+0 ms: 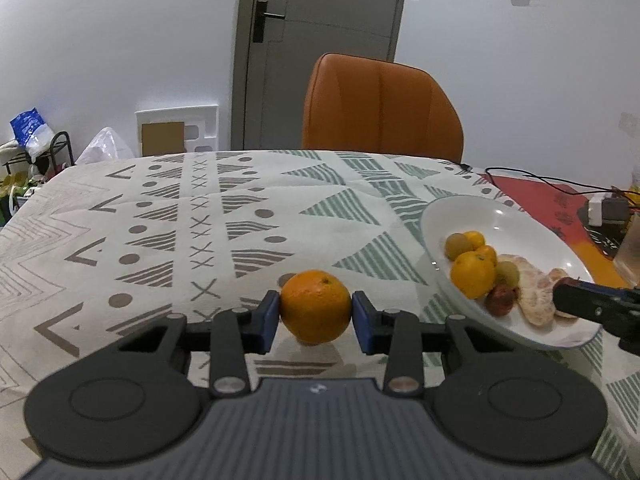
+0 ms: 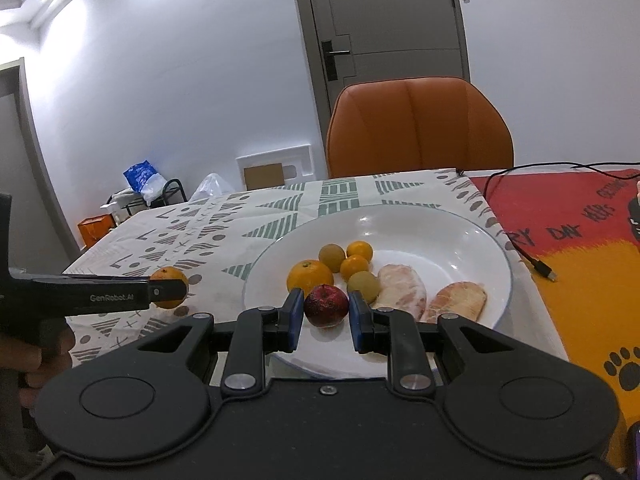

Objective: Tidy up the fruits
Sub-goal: 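Carry the orange and red apple into the white plate and open both tools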

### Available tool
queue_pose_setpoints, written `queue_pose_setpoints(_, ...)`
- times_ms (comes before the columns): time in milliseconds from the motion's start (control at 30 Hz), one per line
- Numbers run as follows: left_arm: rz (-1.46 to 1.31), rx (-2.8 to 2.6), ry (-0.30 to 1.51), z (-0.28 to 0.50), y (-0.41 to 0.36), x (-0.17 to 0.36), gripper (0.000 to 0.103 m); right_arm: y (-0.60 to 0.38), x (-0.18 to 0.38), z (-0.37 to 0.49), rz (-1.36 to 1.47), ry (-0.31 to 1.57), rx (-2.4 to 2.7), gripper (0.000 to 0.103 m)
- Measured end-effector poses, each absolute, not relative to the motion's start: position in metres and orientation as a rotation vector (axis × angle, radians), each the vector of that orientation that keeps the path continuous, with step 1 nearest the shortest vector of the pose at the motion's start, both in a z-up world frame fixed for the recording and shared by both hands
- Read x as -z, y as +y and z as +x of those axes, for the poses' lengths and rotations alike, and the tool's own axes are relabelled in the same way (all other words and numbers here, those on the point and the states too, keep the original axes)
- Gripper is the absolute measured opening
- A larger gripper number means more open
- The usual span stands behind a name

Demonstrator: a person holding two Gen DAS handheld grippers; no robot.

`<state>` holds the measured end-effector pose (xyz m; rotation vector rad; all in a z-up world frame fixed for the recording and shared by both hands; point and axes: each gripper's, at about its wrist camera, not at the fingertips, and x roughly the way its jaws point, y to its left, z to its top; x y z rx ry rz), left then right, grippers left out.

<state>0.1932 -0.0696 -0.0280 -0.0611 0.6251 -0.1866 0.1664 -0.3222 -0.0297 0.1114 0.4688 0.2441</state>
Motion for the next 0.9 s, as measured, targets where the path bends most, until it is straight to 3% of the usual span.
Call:
queue_pose_setpoints(133,-0.060,0.199,0.614,0.190,-0.077,0.023,0.037,-0.326,0.030,0.164,0.122,0.469,-0.245,0.024)
queue_pose_setpoints(200,-0.058,0.208,0.608,0.187,-0.080,0.019,0.037,-0.327,0.031,0.163,0.128,0.469,-0.253,0.040)
queue_pose_setpoints(267,-0.054,0.218,0.600,0.185,-0.085,0.016,0.037,-0.329,0.031,0.161,0.131,0.459,-0.244,0.047)
queue_pose_setpoints(900,-0.001,0.309,0.554,0.180,-0.132,-0.002,0.038,-0.364,0.031,0.141,0.191,0.435,-0.198,0.047)
